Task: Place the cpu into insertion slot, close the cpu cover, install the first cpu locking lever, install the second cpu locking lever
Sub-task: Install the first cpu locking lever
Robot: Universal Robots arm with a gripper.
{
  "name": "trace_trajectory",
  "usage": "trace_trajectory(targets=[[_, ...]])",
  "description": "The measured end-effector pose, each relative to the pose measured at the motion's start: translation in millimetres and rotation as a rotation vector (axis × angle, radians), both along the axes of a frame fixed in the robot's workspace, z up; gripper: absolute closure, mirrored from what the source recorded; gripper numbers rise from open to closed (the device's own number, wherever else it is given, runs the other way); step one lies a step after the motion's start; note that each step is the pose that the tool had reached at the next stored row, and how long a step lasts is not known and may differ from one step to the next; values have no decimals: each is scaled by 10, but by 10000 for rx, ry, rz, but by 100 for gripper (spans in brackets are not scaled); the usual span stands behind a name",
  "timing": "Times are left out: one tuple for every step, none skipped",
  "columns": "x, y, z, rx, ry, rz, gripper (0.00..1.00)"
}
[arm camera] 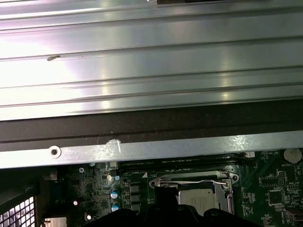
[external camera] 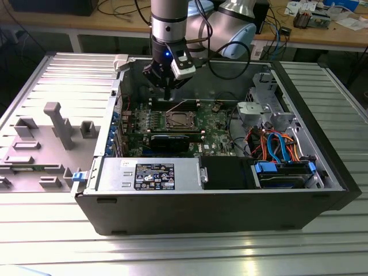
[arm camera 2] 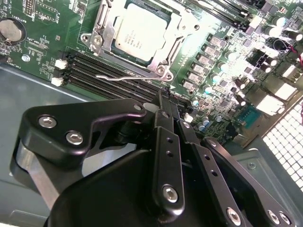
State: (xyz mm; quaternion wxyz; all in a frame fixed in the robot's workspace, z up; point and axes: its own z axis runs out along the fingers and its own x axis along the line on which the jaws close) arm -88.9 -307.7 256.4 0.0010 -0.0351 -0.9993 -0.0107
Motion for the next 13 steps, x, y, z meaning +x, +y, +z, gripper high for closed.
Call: trace_trajectory(targets=[[0,0,-1,0,0,0,89],[0,0,-4,0,0,0,89],[0,0,-8,1,0,0,89],[0,0,-13,0,0,0,89],[0,0,-19,0,0,0,89],[2,0,-27,1,0,-1,89],[6,0,-40,0,0,0,89],[7,0,-57,-1,1,-1,89],[11,0,-66,1,0,0,89],[17,0,-74,0,0,1,89],[20,0,-84,0,0,0,89],[23,0,-90,0,1,0,89],[25,0,-98,-1,2,-1,89]])
